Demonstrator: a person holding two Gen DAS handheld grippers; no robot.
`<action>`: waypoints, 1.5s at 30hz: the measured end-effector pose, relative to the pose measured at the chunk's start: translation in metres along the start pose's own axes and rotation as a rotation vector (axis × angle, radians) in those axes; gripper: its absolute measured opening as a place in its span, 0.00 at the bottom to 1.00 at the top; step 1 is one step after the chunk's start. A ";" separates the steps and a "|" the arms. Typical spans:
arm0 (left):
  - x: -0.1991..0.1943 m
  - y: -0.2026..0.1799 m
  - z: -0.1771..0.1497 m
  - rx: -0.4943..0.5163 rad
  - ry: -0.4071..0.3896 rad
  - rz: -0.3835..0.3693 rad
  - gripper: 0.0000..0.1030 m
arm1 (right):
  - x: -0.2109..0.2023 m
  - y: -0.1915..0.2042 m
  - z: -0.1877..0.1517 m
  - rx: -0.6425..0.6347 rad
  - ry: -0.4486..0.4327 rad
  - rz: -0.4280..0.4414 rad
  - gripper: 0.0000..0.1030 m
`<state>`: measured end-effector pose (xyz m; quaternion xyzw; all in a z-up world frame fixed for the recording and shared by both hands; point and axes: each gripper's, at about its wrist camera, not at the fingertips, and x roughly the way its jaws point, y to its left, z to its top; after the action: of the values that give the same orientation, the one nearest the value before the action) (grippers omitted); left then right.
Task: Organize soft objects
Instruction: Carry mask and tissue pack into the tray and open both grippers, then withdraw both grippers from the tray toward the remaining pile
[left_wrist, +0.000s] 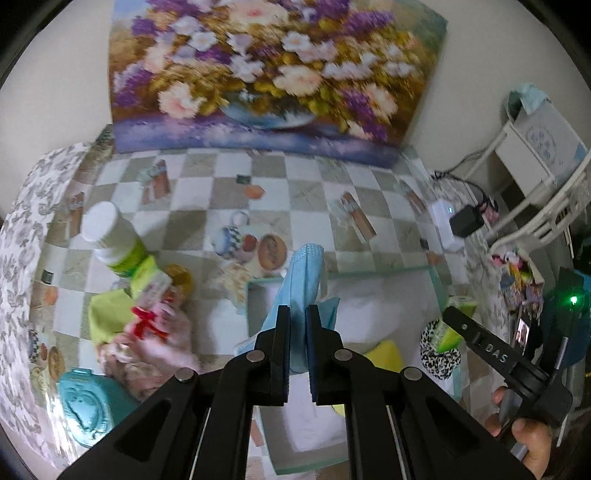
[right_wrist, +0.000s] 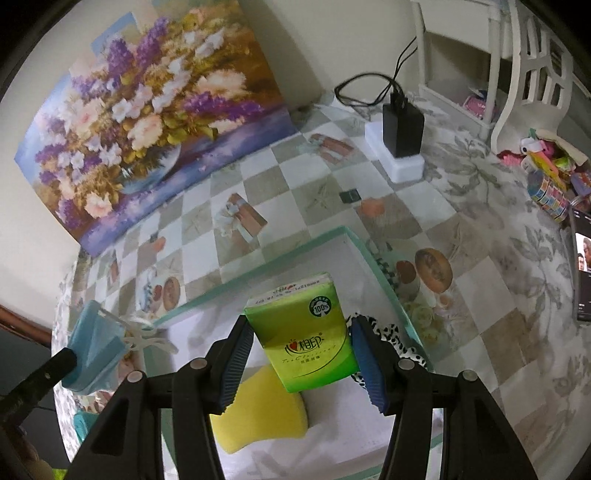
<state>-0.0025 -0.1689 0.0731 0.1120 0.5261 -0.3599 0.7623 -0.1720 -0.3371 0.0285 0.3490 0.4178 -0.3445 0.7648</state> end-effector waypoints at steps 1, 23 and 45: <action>0.004 -0.003 -0.001 0.009 0.011 0.004 0.08 | 0.003 0.000 -0.001 -0.003 0.008 -0.007 0.57; 0.071 -0.027 -0.032 0.055 0.236 0.077 0.42 | 0.030 0.005 -0.009 -0.056 0.108 -0.095 0.66; 0.036 0.022 -0.004 -0.087 0.090 0.112 0.91 | -0.029 0.041 0.004 -0.147 -0.043 -0.147 1.00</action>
<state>0.0158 -0.1659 0.0352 0.1242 0.5676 -0.2880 0.7612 -0.1493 -0.3121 0.0657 0.2528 0.4500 -0.3753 0.7699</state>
